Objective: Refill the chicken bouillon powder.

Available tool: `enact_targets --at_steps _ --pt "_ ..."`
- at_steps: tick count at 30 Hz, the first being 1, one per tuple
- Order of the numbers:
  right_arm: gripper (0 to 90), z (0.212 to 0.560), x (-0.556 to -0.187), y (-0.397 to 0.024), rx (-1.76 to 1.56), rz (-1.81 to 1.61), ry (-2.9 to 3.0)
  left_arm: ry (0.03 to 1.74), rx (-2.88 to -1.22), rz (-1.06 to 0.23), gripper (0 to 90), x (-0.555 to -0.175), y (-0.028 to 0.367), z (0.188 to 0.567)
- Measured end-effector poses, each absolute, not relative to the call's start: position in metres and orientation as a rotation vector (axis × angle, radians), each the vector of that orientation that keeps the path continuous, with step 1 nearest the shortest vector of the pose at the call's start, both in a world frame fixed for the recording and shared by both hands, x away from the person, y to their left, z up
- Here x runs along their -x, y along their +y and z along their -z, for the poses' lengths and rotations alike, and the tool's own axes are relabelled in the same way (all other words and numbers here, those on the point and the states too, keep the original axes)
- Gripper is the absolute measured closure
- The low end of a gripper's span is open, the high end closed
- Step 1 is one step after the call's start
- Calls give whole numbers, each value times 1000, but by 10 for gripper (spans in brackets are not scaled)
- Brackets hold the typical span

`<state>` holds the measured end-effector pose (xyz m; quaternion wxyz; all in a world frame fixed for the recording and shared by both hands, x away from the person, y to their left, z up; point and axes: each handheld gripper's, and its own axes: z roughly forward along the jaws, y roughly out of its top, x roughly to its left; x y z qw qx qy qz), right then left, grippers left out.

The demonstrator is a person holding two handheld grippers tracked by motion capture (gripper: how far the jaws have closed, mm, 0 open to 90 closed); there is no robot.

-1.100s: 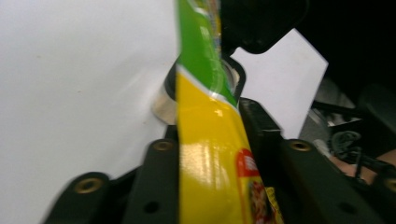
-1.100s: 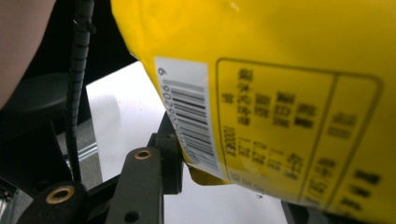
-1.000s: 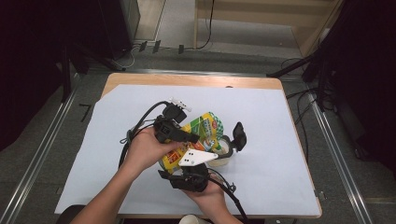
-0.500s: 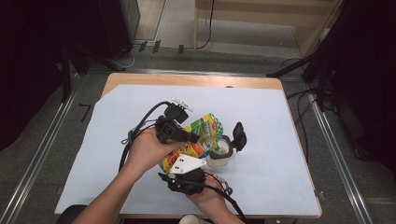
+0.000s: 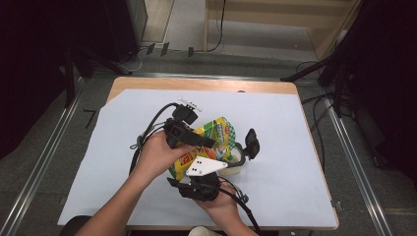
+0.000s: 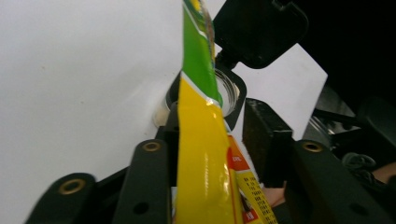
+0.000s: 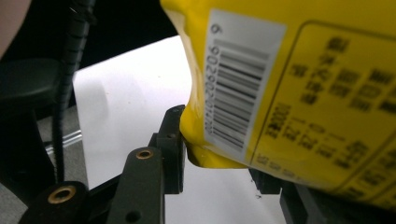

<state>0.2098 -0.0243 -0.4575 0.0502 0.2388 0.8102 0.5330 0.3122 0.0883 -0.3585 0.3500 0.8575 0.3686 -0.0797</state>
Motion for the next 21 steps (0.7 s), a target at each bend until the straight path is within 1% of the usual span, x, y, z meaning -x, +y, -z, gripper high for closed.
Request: enact_targets --at_steps 3,6,10,13,16,21 --pt "631 457 -210 -24 -735 -1627 2464 971 -2235 180 623 -312 87 358" --pt "631 456 -211 -24 -735 -1626 2466 950 -2240 194 594 -310 85 355" --pt "631 454 -211 -24 -751 -1654 2460 949 -2295 140 705 -310 80 350" --pt "629 452 -212 -24 -774 -1667 2467 966 -2299 118 761 -309 76 346" --pt "625 452 -215 -24 -767 -1667 2467 972 -2296 95 786 -309 77 345" --pt "610 453 -216 -23 -744 -1629 2469 962 -2283 112 801 -313 78 348"
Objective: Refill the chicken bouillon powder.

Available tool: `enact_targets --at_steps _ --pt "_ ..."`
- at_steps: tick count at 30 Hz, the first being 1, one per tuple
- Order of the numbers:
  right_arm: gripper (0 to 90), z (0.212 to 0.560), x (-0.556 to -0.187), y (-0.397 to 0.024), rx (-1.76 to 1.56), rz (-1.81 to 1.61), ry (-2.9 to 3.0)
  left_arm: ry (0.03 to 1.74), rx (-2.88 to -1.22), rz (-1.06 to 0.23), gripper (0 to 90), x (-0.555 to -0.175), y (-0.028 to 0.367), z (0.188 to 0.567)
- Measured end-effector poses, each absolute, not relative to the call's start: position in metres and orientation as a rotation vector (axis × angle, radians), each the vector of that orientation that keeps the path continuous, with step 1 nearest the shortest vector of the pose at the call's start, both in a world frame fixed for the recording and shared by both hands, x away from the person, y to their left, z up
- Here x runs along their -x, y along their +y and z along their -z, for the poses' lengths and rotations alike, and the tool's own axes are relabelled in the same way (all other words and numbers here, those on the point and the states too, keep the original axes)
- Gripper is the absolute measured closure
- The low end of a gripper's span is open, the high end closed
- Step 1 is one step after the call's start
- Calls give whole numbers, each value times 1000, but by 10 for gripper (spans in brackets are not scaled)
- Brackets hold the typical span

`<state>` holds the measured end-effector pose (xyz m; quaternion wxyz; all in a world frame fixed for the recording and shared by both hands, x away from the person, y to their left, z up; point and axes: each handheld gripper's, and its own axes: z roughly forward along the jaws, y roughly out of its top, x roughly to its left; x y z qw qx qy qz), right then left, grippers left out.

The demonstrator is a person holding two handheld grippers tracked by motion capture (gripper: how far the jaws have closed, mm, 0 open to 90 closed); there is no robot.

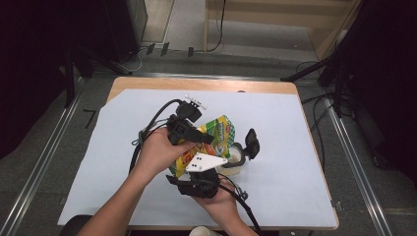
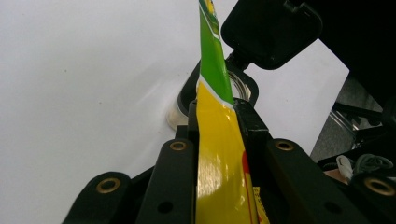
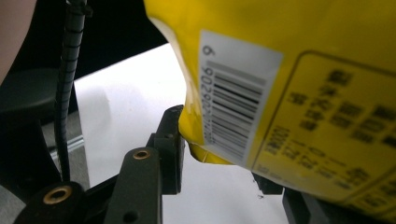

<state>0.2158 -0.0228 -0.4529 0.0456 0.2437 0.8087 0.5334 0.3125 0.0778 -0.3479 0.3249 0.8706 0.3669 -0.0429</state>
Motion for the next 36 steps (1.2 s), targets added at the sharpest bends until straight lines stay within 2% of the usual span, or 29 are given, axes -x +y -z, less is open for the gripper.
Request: enact_targets --at_steps 16,36 --pt "620 450 -215 -24 -729 -1605 2488 966 -2247 176 783 -316 81 349" --pt "620 448 -213 -24 -741 -1617 2487 958 -2244 167 772 -313 79 347"
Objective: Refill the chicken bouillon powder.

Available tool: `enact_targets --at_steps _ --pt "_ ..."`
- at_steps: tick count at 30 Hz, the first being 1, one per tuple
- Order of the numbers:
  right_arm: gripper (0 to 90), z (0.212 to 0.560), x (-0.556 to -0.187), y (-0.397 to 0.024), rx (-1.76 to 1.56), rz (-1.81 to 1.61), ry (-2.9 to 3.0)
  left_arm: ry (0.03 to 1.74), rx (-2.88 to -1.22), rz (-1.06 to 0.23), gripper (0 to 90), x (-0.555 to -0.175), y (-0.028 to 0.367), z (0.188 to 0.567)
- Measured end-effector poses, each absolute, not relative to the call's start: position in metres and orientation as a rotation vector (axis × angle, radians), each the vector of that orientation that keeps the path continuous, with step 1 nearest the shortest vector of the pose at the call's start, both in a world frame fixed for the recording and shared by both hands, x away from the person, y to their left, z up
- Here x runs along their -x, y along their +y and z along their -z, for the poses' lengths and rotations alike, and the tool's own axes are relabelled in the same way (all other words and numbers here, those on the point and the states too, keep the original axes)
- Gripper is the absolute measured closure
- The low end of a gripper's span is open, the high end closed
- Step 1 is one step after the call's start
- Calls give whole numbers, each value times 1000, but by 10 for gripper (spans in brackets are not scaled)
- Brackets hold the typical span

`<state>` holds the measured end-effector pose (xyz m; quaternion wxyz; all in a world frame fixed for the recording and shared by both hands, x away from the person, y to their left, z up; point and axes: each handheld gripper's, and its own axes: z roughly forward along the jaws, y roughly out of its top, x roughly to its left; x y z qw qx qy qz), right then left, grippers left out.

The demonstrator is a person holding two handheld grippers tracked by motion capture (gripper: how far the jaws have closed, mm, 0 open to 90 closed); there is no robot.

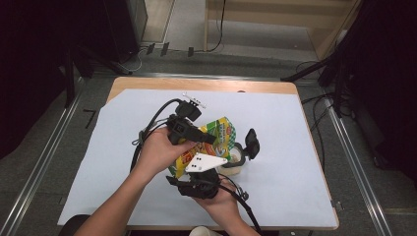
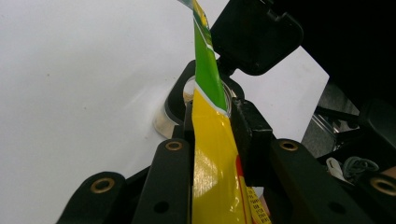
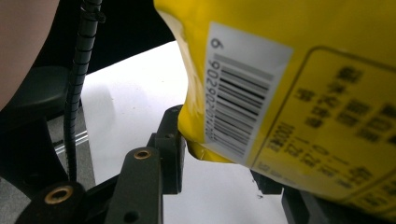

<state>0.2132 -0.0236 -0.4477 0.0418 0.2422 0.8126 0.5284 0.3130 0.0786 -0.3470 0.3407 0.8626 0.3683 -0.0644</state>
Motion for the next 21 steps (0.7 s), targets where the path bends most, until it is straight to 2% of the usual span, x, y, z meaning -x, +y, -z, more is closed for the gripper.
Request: enact_targets --at_steps 21 --pt "624 451 -211 -24 -757 -1608 2467 933 -2260 145 766 -307 73 344"
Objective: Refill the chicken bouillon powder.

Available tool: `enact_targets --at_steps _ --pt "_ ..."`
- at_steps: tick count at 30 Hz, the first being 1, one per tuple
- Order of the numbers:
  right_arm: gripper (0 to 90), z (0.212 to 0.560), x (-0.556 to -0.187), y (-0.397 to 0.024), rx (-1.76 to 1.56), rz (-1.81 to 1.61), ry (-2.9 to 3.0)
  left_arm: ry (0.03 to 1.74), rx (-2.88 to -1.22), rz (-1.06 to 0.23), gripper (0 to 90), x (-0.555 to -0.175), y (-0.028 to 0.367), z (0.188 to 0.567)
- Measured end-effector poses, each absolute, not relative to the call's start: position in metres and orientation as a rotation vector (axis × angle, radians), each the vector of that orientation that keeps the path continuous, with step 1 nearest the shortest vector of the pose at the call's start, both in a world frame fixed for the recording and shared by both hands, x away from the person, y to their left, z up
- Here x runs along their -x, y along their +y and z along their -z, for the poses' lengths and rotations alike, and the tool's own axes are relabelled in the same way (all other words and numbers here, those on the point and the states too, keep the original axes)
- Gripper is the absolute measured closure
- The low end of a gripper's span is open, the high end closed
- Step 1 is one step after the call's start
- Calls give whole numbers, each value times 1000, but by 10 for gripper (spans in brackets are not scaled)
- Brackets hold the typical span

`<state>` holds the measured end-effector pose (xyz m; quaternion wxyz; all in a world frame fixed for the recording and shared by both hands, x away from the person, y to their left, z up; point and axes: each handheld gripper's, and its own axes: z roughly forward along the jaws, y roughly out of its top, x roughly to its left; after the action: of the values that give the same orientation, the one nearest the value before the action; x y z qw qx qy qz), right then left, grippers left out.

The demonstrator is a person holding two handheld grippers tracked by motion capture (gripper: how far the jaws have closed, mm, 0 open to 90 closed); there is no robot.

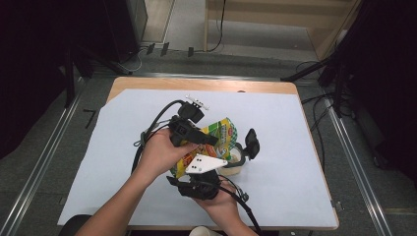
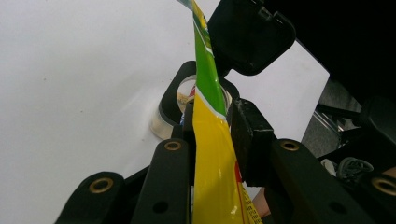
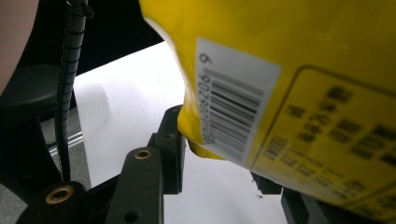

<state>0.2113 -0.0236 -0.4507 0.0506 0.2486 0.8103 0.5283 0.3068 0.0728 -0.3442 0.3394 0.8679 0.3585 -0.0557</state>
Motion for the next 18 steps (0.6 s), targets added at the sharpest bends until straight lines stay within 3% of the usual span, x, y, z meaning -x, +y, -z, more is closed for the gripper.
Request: enact_targets --at_steps 11,18 --pt "628 448 -213 -28 -825 -1674 2463 935 -2245 158 741 -308 74 344" --pt "620 447 -215 -31 -858 -1707 2450 918 -2231 159 667 -308 74 343"
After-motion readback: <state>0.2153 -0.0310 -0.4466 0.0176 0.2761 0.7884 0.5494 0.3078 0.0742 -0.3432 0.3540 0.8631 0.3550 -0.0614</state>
